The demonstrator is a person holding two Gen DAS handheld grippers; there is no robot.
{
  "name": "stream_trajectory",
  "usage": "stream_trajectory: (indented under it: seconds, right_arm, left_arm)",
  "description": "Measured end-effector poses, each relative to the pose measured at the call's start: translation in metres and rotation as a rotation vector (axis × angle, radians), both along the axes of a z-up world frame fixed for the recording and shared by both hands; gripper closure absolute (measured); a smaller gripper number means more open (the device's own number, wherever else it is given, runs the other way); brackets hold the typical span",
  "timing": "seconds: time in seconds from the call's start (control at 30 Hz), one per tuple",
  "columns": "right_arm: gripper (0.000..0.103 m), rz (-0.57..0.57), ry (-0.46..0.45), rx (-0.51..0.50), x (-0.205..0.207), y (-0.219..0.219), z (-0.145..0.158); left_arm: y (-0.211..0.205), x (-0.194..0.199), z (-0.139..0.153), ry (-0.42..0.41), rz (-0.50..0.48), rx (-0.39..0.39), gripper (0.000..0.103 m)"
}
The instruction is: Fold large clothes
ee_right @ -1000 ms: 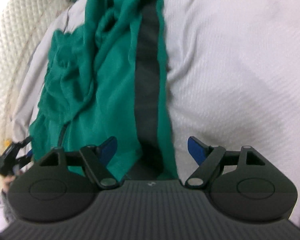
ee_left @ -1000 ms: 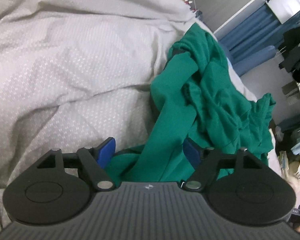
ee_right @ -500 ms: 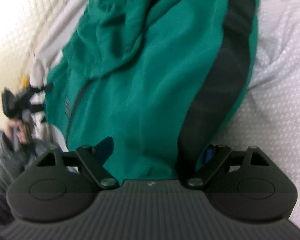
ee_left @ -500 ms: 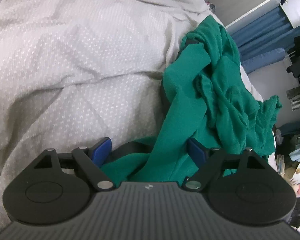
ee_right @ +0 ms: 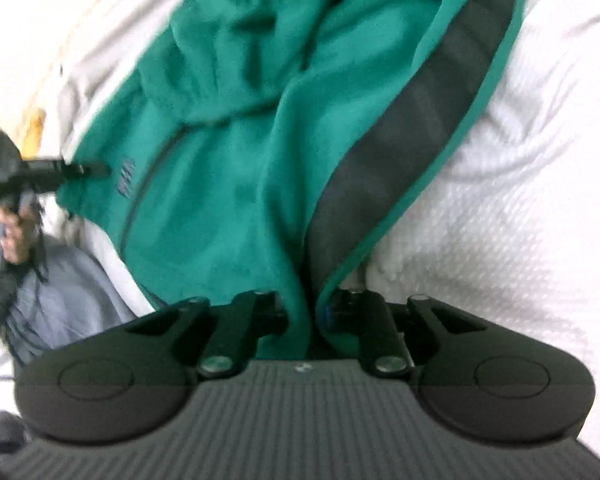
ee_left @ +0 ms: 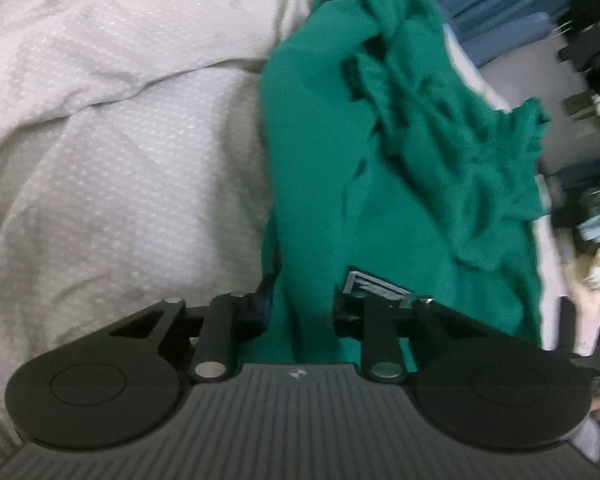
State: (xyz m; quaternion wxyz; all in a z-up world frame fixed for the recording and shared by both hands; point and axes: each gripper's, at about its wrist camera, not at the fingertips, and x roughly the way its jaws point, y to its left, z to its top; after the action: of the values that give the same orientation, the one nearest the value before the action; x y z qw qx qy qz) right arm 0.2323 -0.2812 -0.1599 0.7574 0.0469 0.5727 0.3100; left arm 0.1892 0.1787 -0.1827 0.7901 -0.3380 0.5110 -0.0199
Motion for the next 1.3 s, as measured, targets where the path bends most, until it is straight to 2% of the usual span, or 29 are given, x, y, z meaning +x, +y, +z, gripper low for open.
stream_trajectory:
  seconds: [0.17, 0.23, 0.4, 0.6, 0.8, 0.9, 1.0, 1.17, 1.3]
  right_arm:
    - [0.089, -0.057, -0.182, 0.121, -0.013, -0.025, 0.064]
    - [0.090, -0.094, -0.248, 0.170, -0.025, -0.036, 0.083]
    - [0.091, -0.205, -0.281, 0.282, -0.052, -0.070, 0.097]
    - [0.091, -0.254, -0.344, 0.390, -0.085, -0.085, 0.128]
    - [0.091, -0.280, -0.377, 0.483, -0.122, -0.096, 0.160]
    - [0.091, -0.307, -0.367, 0.515, -0.134, -0.107, 0.159]
    - [0.091, -0.333, -0.331, 0.534, -0.135, -0.111, 0.146]
    - [0.091, -0.404, -0.260, 0.533, -0.115, -0.108, 0.122]
    - [0.090, -0.454, -0.252, 0.545, -0.092, -0.105, 0.118]
  left_arm:
    - [0.012, -0.022, 0.029, -0.134, 0.049, -0.132, 0.084]
    - [0.012, -0.036, 0.038, -0.163, 0.081, -0.183, 0.085]
    - [0.022, -0.081, 0.067, -0.241, 0.154, -0.277, 0.089]
    - [0.034, -0.130, 0.111, -0.324, 0.192, -0.346, 0.090]
    - [0.034, -0.197, 0.146, -0.393, 0.215, -0.397, 0.090]
    - [0.034, -0.224, 0.150, -0.403, 0.228, -0.442, 0.090]
    - [0.033, -0.234, 0.143, -0.396, 0.238, -0.433, 0.090]
    - [0.035, -0.213, 0.125, -0.383, 0.245, -0.452, 0.090]
    - [0.041, -0.180, 0.119, -0.408, 0.260, -0.472, 0.089]
